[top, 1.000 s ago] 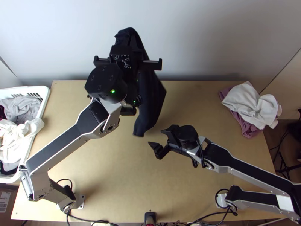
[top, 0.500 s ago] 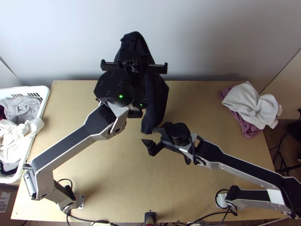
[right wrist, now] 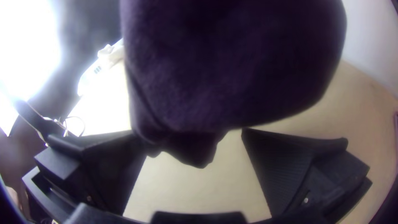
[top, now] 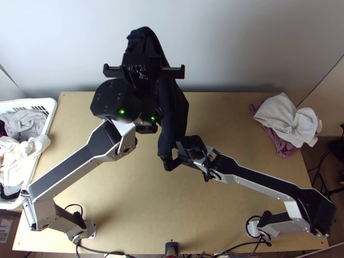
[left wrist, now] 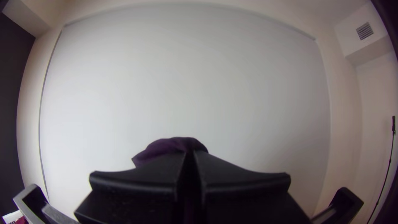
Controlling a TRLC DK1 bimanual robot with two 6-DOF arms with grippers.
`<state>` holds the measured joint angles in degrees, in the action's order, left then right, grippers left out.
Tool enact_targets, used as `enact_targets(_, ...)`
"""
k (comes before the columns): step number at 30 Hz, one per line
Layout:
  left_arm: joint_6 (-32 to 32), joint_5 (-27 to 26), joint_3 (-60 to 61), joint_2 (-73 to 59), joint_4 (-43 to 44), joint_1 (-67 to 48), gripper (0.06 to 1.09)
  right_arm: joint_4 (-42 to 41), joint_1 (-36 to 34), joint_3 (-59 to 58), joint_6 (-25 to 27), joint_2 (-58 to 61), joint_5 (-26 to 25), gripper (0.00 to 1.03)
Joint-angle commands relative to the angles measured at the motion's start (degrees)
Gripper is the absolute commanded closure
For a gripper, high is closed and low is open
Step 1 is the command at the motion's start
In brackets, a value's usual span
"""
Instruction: Fold the t-shirt
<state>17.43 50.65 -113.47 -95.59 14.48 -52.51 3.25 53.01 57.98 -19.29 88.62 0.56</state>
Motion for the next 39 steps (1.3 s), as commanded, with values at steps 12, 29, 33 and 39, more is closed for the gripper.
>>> enact_targets(12,0.24,1.47,0.18,0.58,0.81,1.8,1.05,3.35,-0.02,7.5,1.89,5.07,-4.07,0.93)
enact_targets(29,0.59,1.38,5.36,4.45,1.69,6.9,1.05,2.38,-2.39,-1.81,4.44,-11.36,-5.66,1.0)
enact_targets(33,0.94,1.29,6.16,4.54,2.75,6.9,1.05,1.76,-2.48,-2.52,4.26,-12.59,-5.66,1.0)
enact_targets(39,1.2,1.29,7.74,4.27,4.06,10.06,1.05,3.26,-2.65,-2.34,4.61,-14.7,-5.57,1.0)
